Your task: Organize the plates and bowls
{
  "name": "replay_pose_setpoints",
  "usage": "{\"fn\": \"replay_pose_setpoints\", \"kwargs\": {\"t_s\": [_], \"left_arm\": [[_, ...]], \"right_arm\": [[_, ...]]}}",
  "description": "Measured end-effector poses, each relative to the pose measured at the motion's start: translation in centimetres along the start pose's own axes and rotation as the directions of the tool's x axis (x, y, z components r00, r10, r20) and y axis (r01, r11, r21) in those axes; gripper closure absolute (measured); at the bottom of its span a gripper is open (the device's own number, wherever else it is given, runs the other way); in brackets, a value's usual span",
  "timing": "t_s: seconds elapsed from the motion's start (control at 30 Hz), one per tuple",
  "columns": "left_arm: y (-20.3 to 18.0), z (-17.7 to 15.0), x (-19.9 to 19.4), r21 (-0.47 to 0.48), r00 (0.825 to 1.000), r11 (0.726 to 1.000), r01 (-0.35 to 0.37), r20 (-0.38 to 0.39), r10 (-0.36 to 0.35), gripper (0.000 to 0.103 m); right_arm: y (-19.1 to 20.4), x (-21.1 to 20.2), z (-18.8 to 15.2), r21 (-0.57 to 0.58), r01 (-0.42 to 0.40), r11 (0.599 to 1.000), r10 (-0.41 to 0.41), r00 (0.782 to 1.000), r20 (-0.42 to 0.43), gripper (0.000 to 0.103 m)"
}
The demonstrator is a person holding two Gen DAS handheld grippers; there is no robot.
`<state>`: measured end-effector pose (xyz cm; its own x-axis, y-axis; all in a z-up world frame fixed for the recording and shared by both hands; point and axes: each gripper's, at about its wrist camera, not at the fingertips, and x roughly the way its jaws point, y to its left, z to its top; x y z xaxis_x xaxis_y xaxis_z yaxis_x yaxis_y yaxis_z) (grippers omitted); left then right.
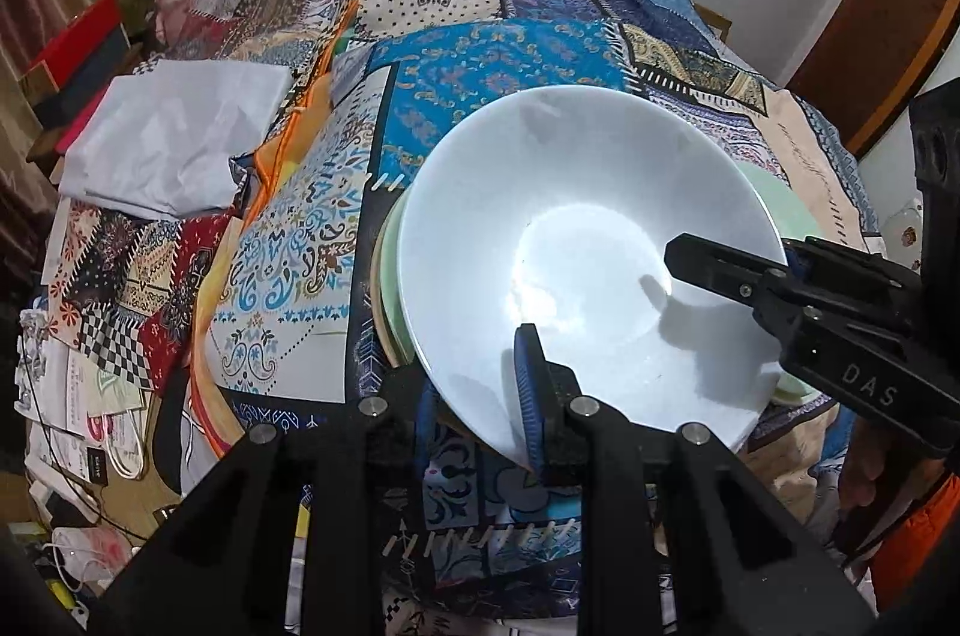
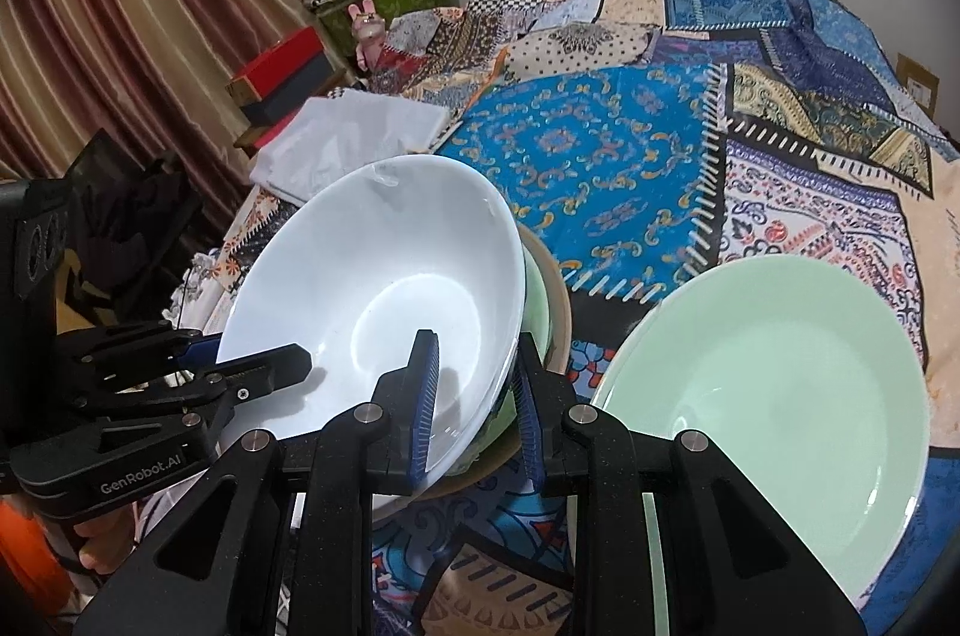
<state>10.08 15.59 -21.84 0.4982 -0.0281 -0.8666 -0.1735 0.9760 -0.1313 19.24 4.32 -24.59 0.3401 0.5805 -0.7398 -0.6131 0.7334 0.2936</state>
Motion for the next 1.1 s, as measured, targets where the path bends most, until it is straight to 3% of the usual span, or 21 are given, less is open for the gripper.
{"fn": "replay_pose_setpoints", "kwargs": {"t_s": [0.83,1.1], "left_arm": [[0.3,0.8,1.8,0.001,0.999,1.000,-0.023,-0.027,0.023,0.081],[0.7,1.2,1.9,-0.021,0.999,1.000,-0.020,-0.029,0.020,0.081]], "right_arm": [[-0.8,0.8,0.5,-0.009,0.000,1.000,0.000,1.000,-0.029,0.077],[-0.9,-1.6,1.1,-0.027,0.006,1.000,-0.005,0.999,0.041,0.077]]}}
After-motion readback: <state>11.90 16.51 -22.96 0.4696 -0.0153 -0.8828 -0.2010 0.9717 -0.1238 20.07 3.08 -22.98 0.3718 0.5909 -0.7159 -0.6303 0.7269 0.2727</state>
